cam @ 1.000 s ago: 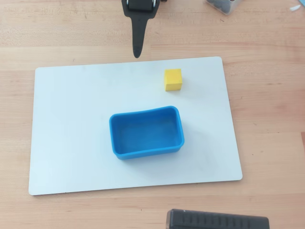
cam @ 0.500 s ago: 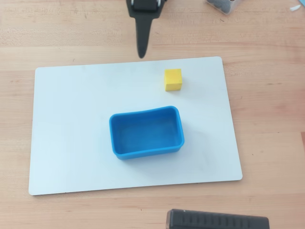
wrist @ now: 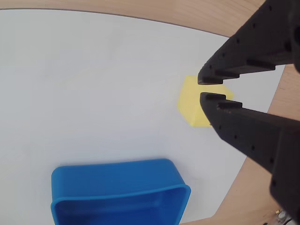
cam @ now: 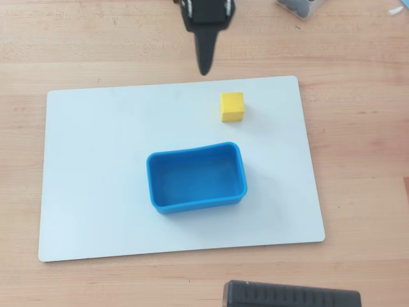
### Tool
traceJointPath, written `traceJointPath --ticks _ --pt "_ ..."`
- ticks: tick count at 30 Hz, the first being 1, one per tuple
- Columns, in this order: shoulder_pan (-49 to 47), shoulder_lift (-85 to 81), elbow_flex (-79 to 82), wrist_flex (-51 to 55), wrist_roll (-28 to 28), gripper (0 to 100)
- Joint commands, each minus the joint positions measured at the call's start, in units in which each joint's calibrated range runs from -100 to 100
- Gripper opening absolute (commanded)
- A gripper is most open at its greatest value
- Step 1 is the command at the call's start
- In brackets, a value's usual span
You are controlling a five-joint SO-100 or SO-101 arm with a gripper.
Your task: Pick up yellow cube and drop it in the blue rectangular bin
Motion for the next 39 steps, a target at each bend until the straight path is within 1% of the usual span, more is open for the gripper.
traceJointPath --ticks 1,7,15,17,20,22,25,29,39 --pt "-4.9 13.2 -16.0 2.7 -3.2 0" --pt "-7.9 22.4 -22.8 3.9 -4.9 0" --pt "-8.6 32.9 -29.2 5.6 -5.5 1" --pt "-8.6 33.1 -29.4 5.7 -5.5 4" --pt "-8.7 33.1 -29.4 6.0 -5.5 15" --pt "-8.5 33.1 -29.4 6.3 -5.5 20" --pt "-8.1 33.1 -29.5 6.3 -5.7 25" --pt "-8.1 34.7 -30.2 6.3 -5.8 28" --pt "-8.0 39.7 -30.8 4.4 -5.9 27"
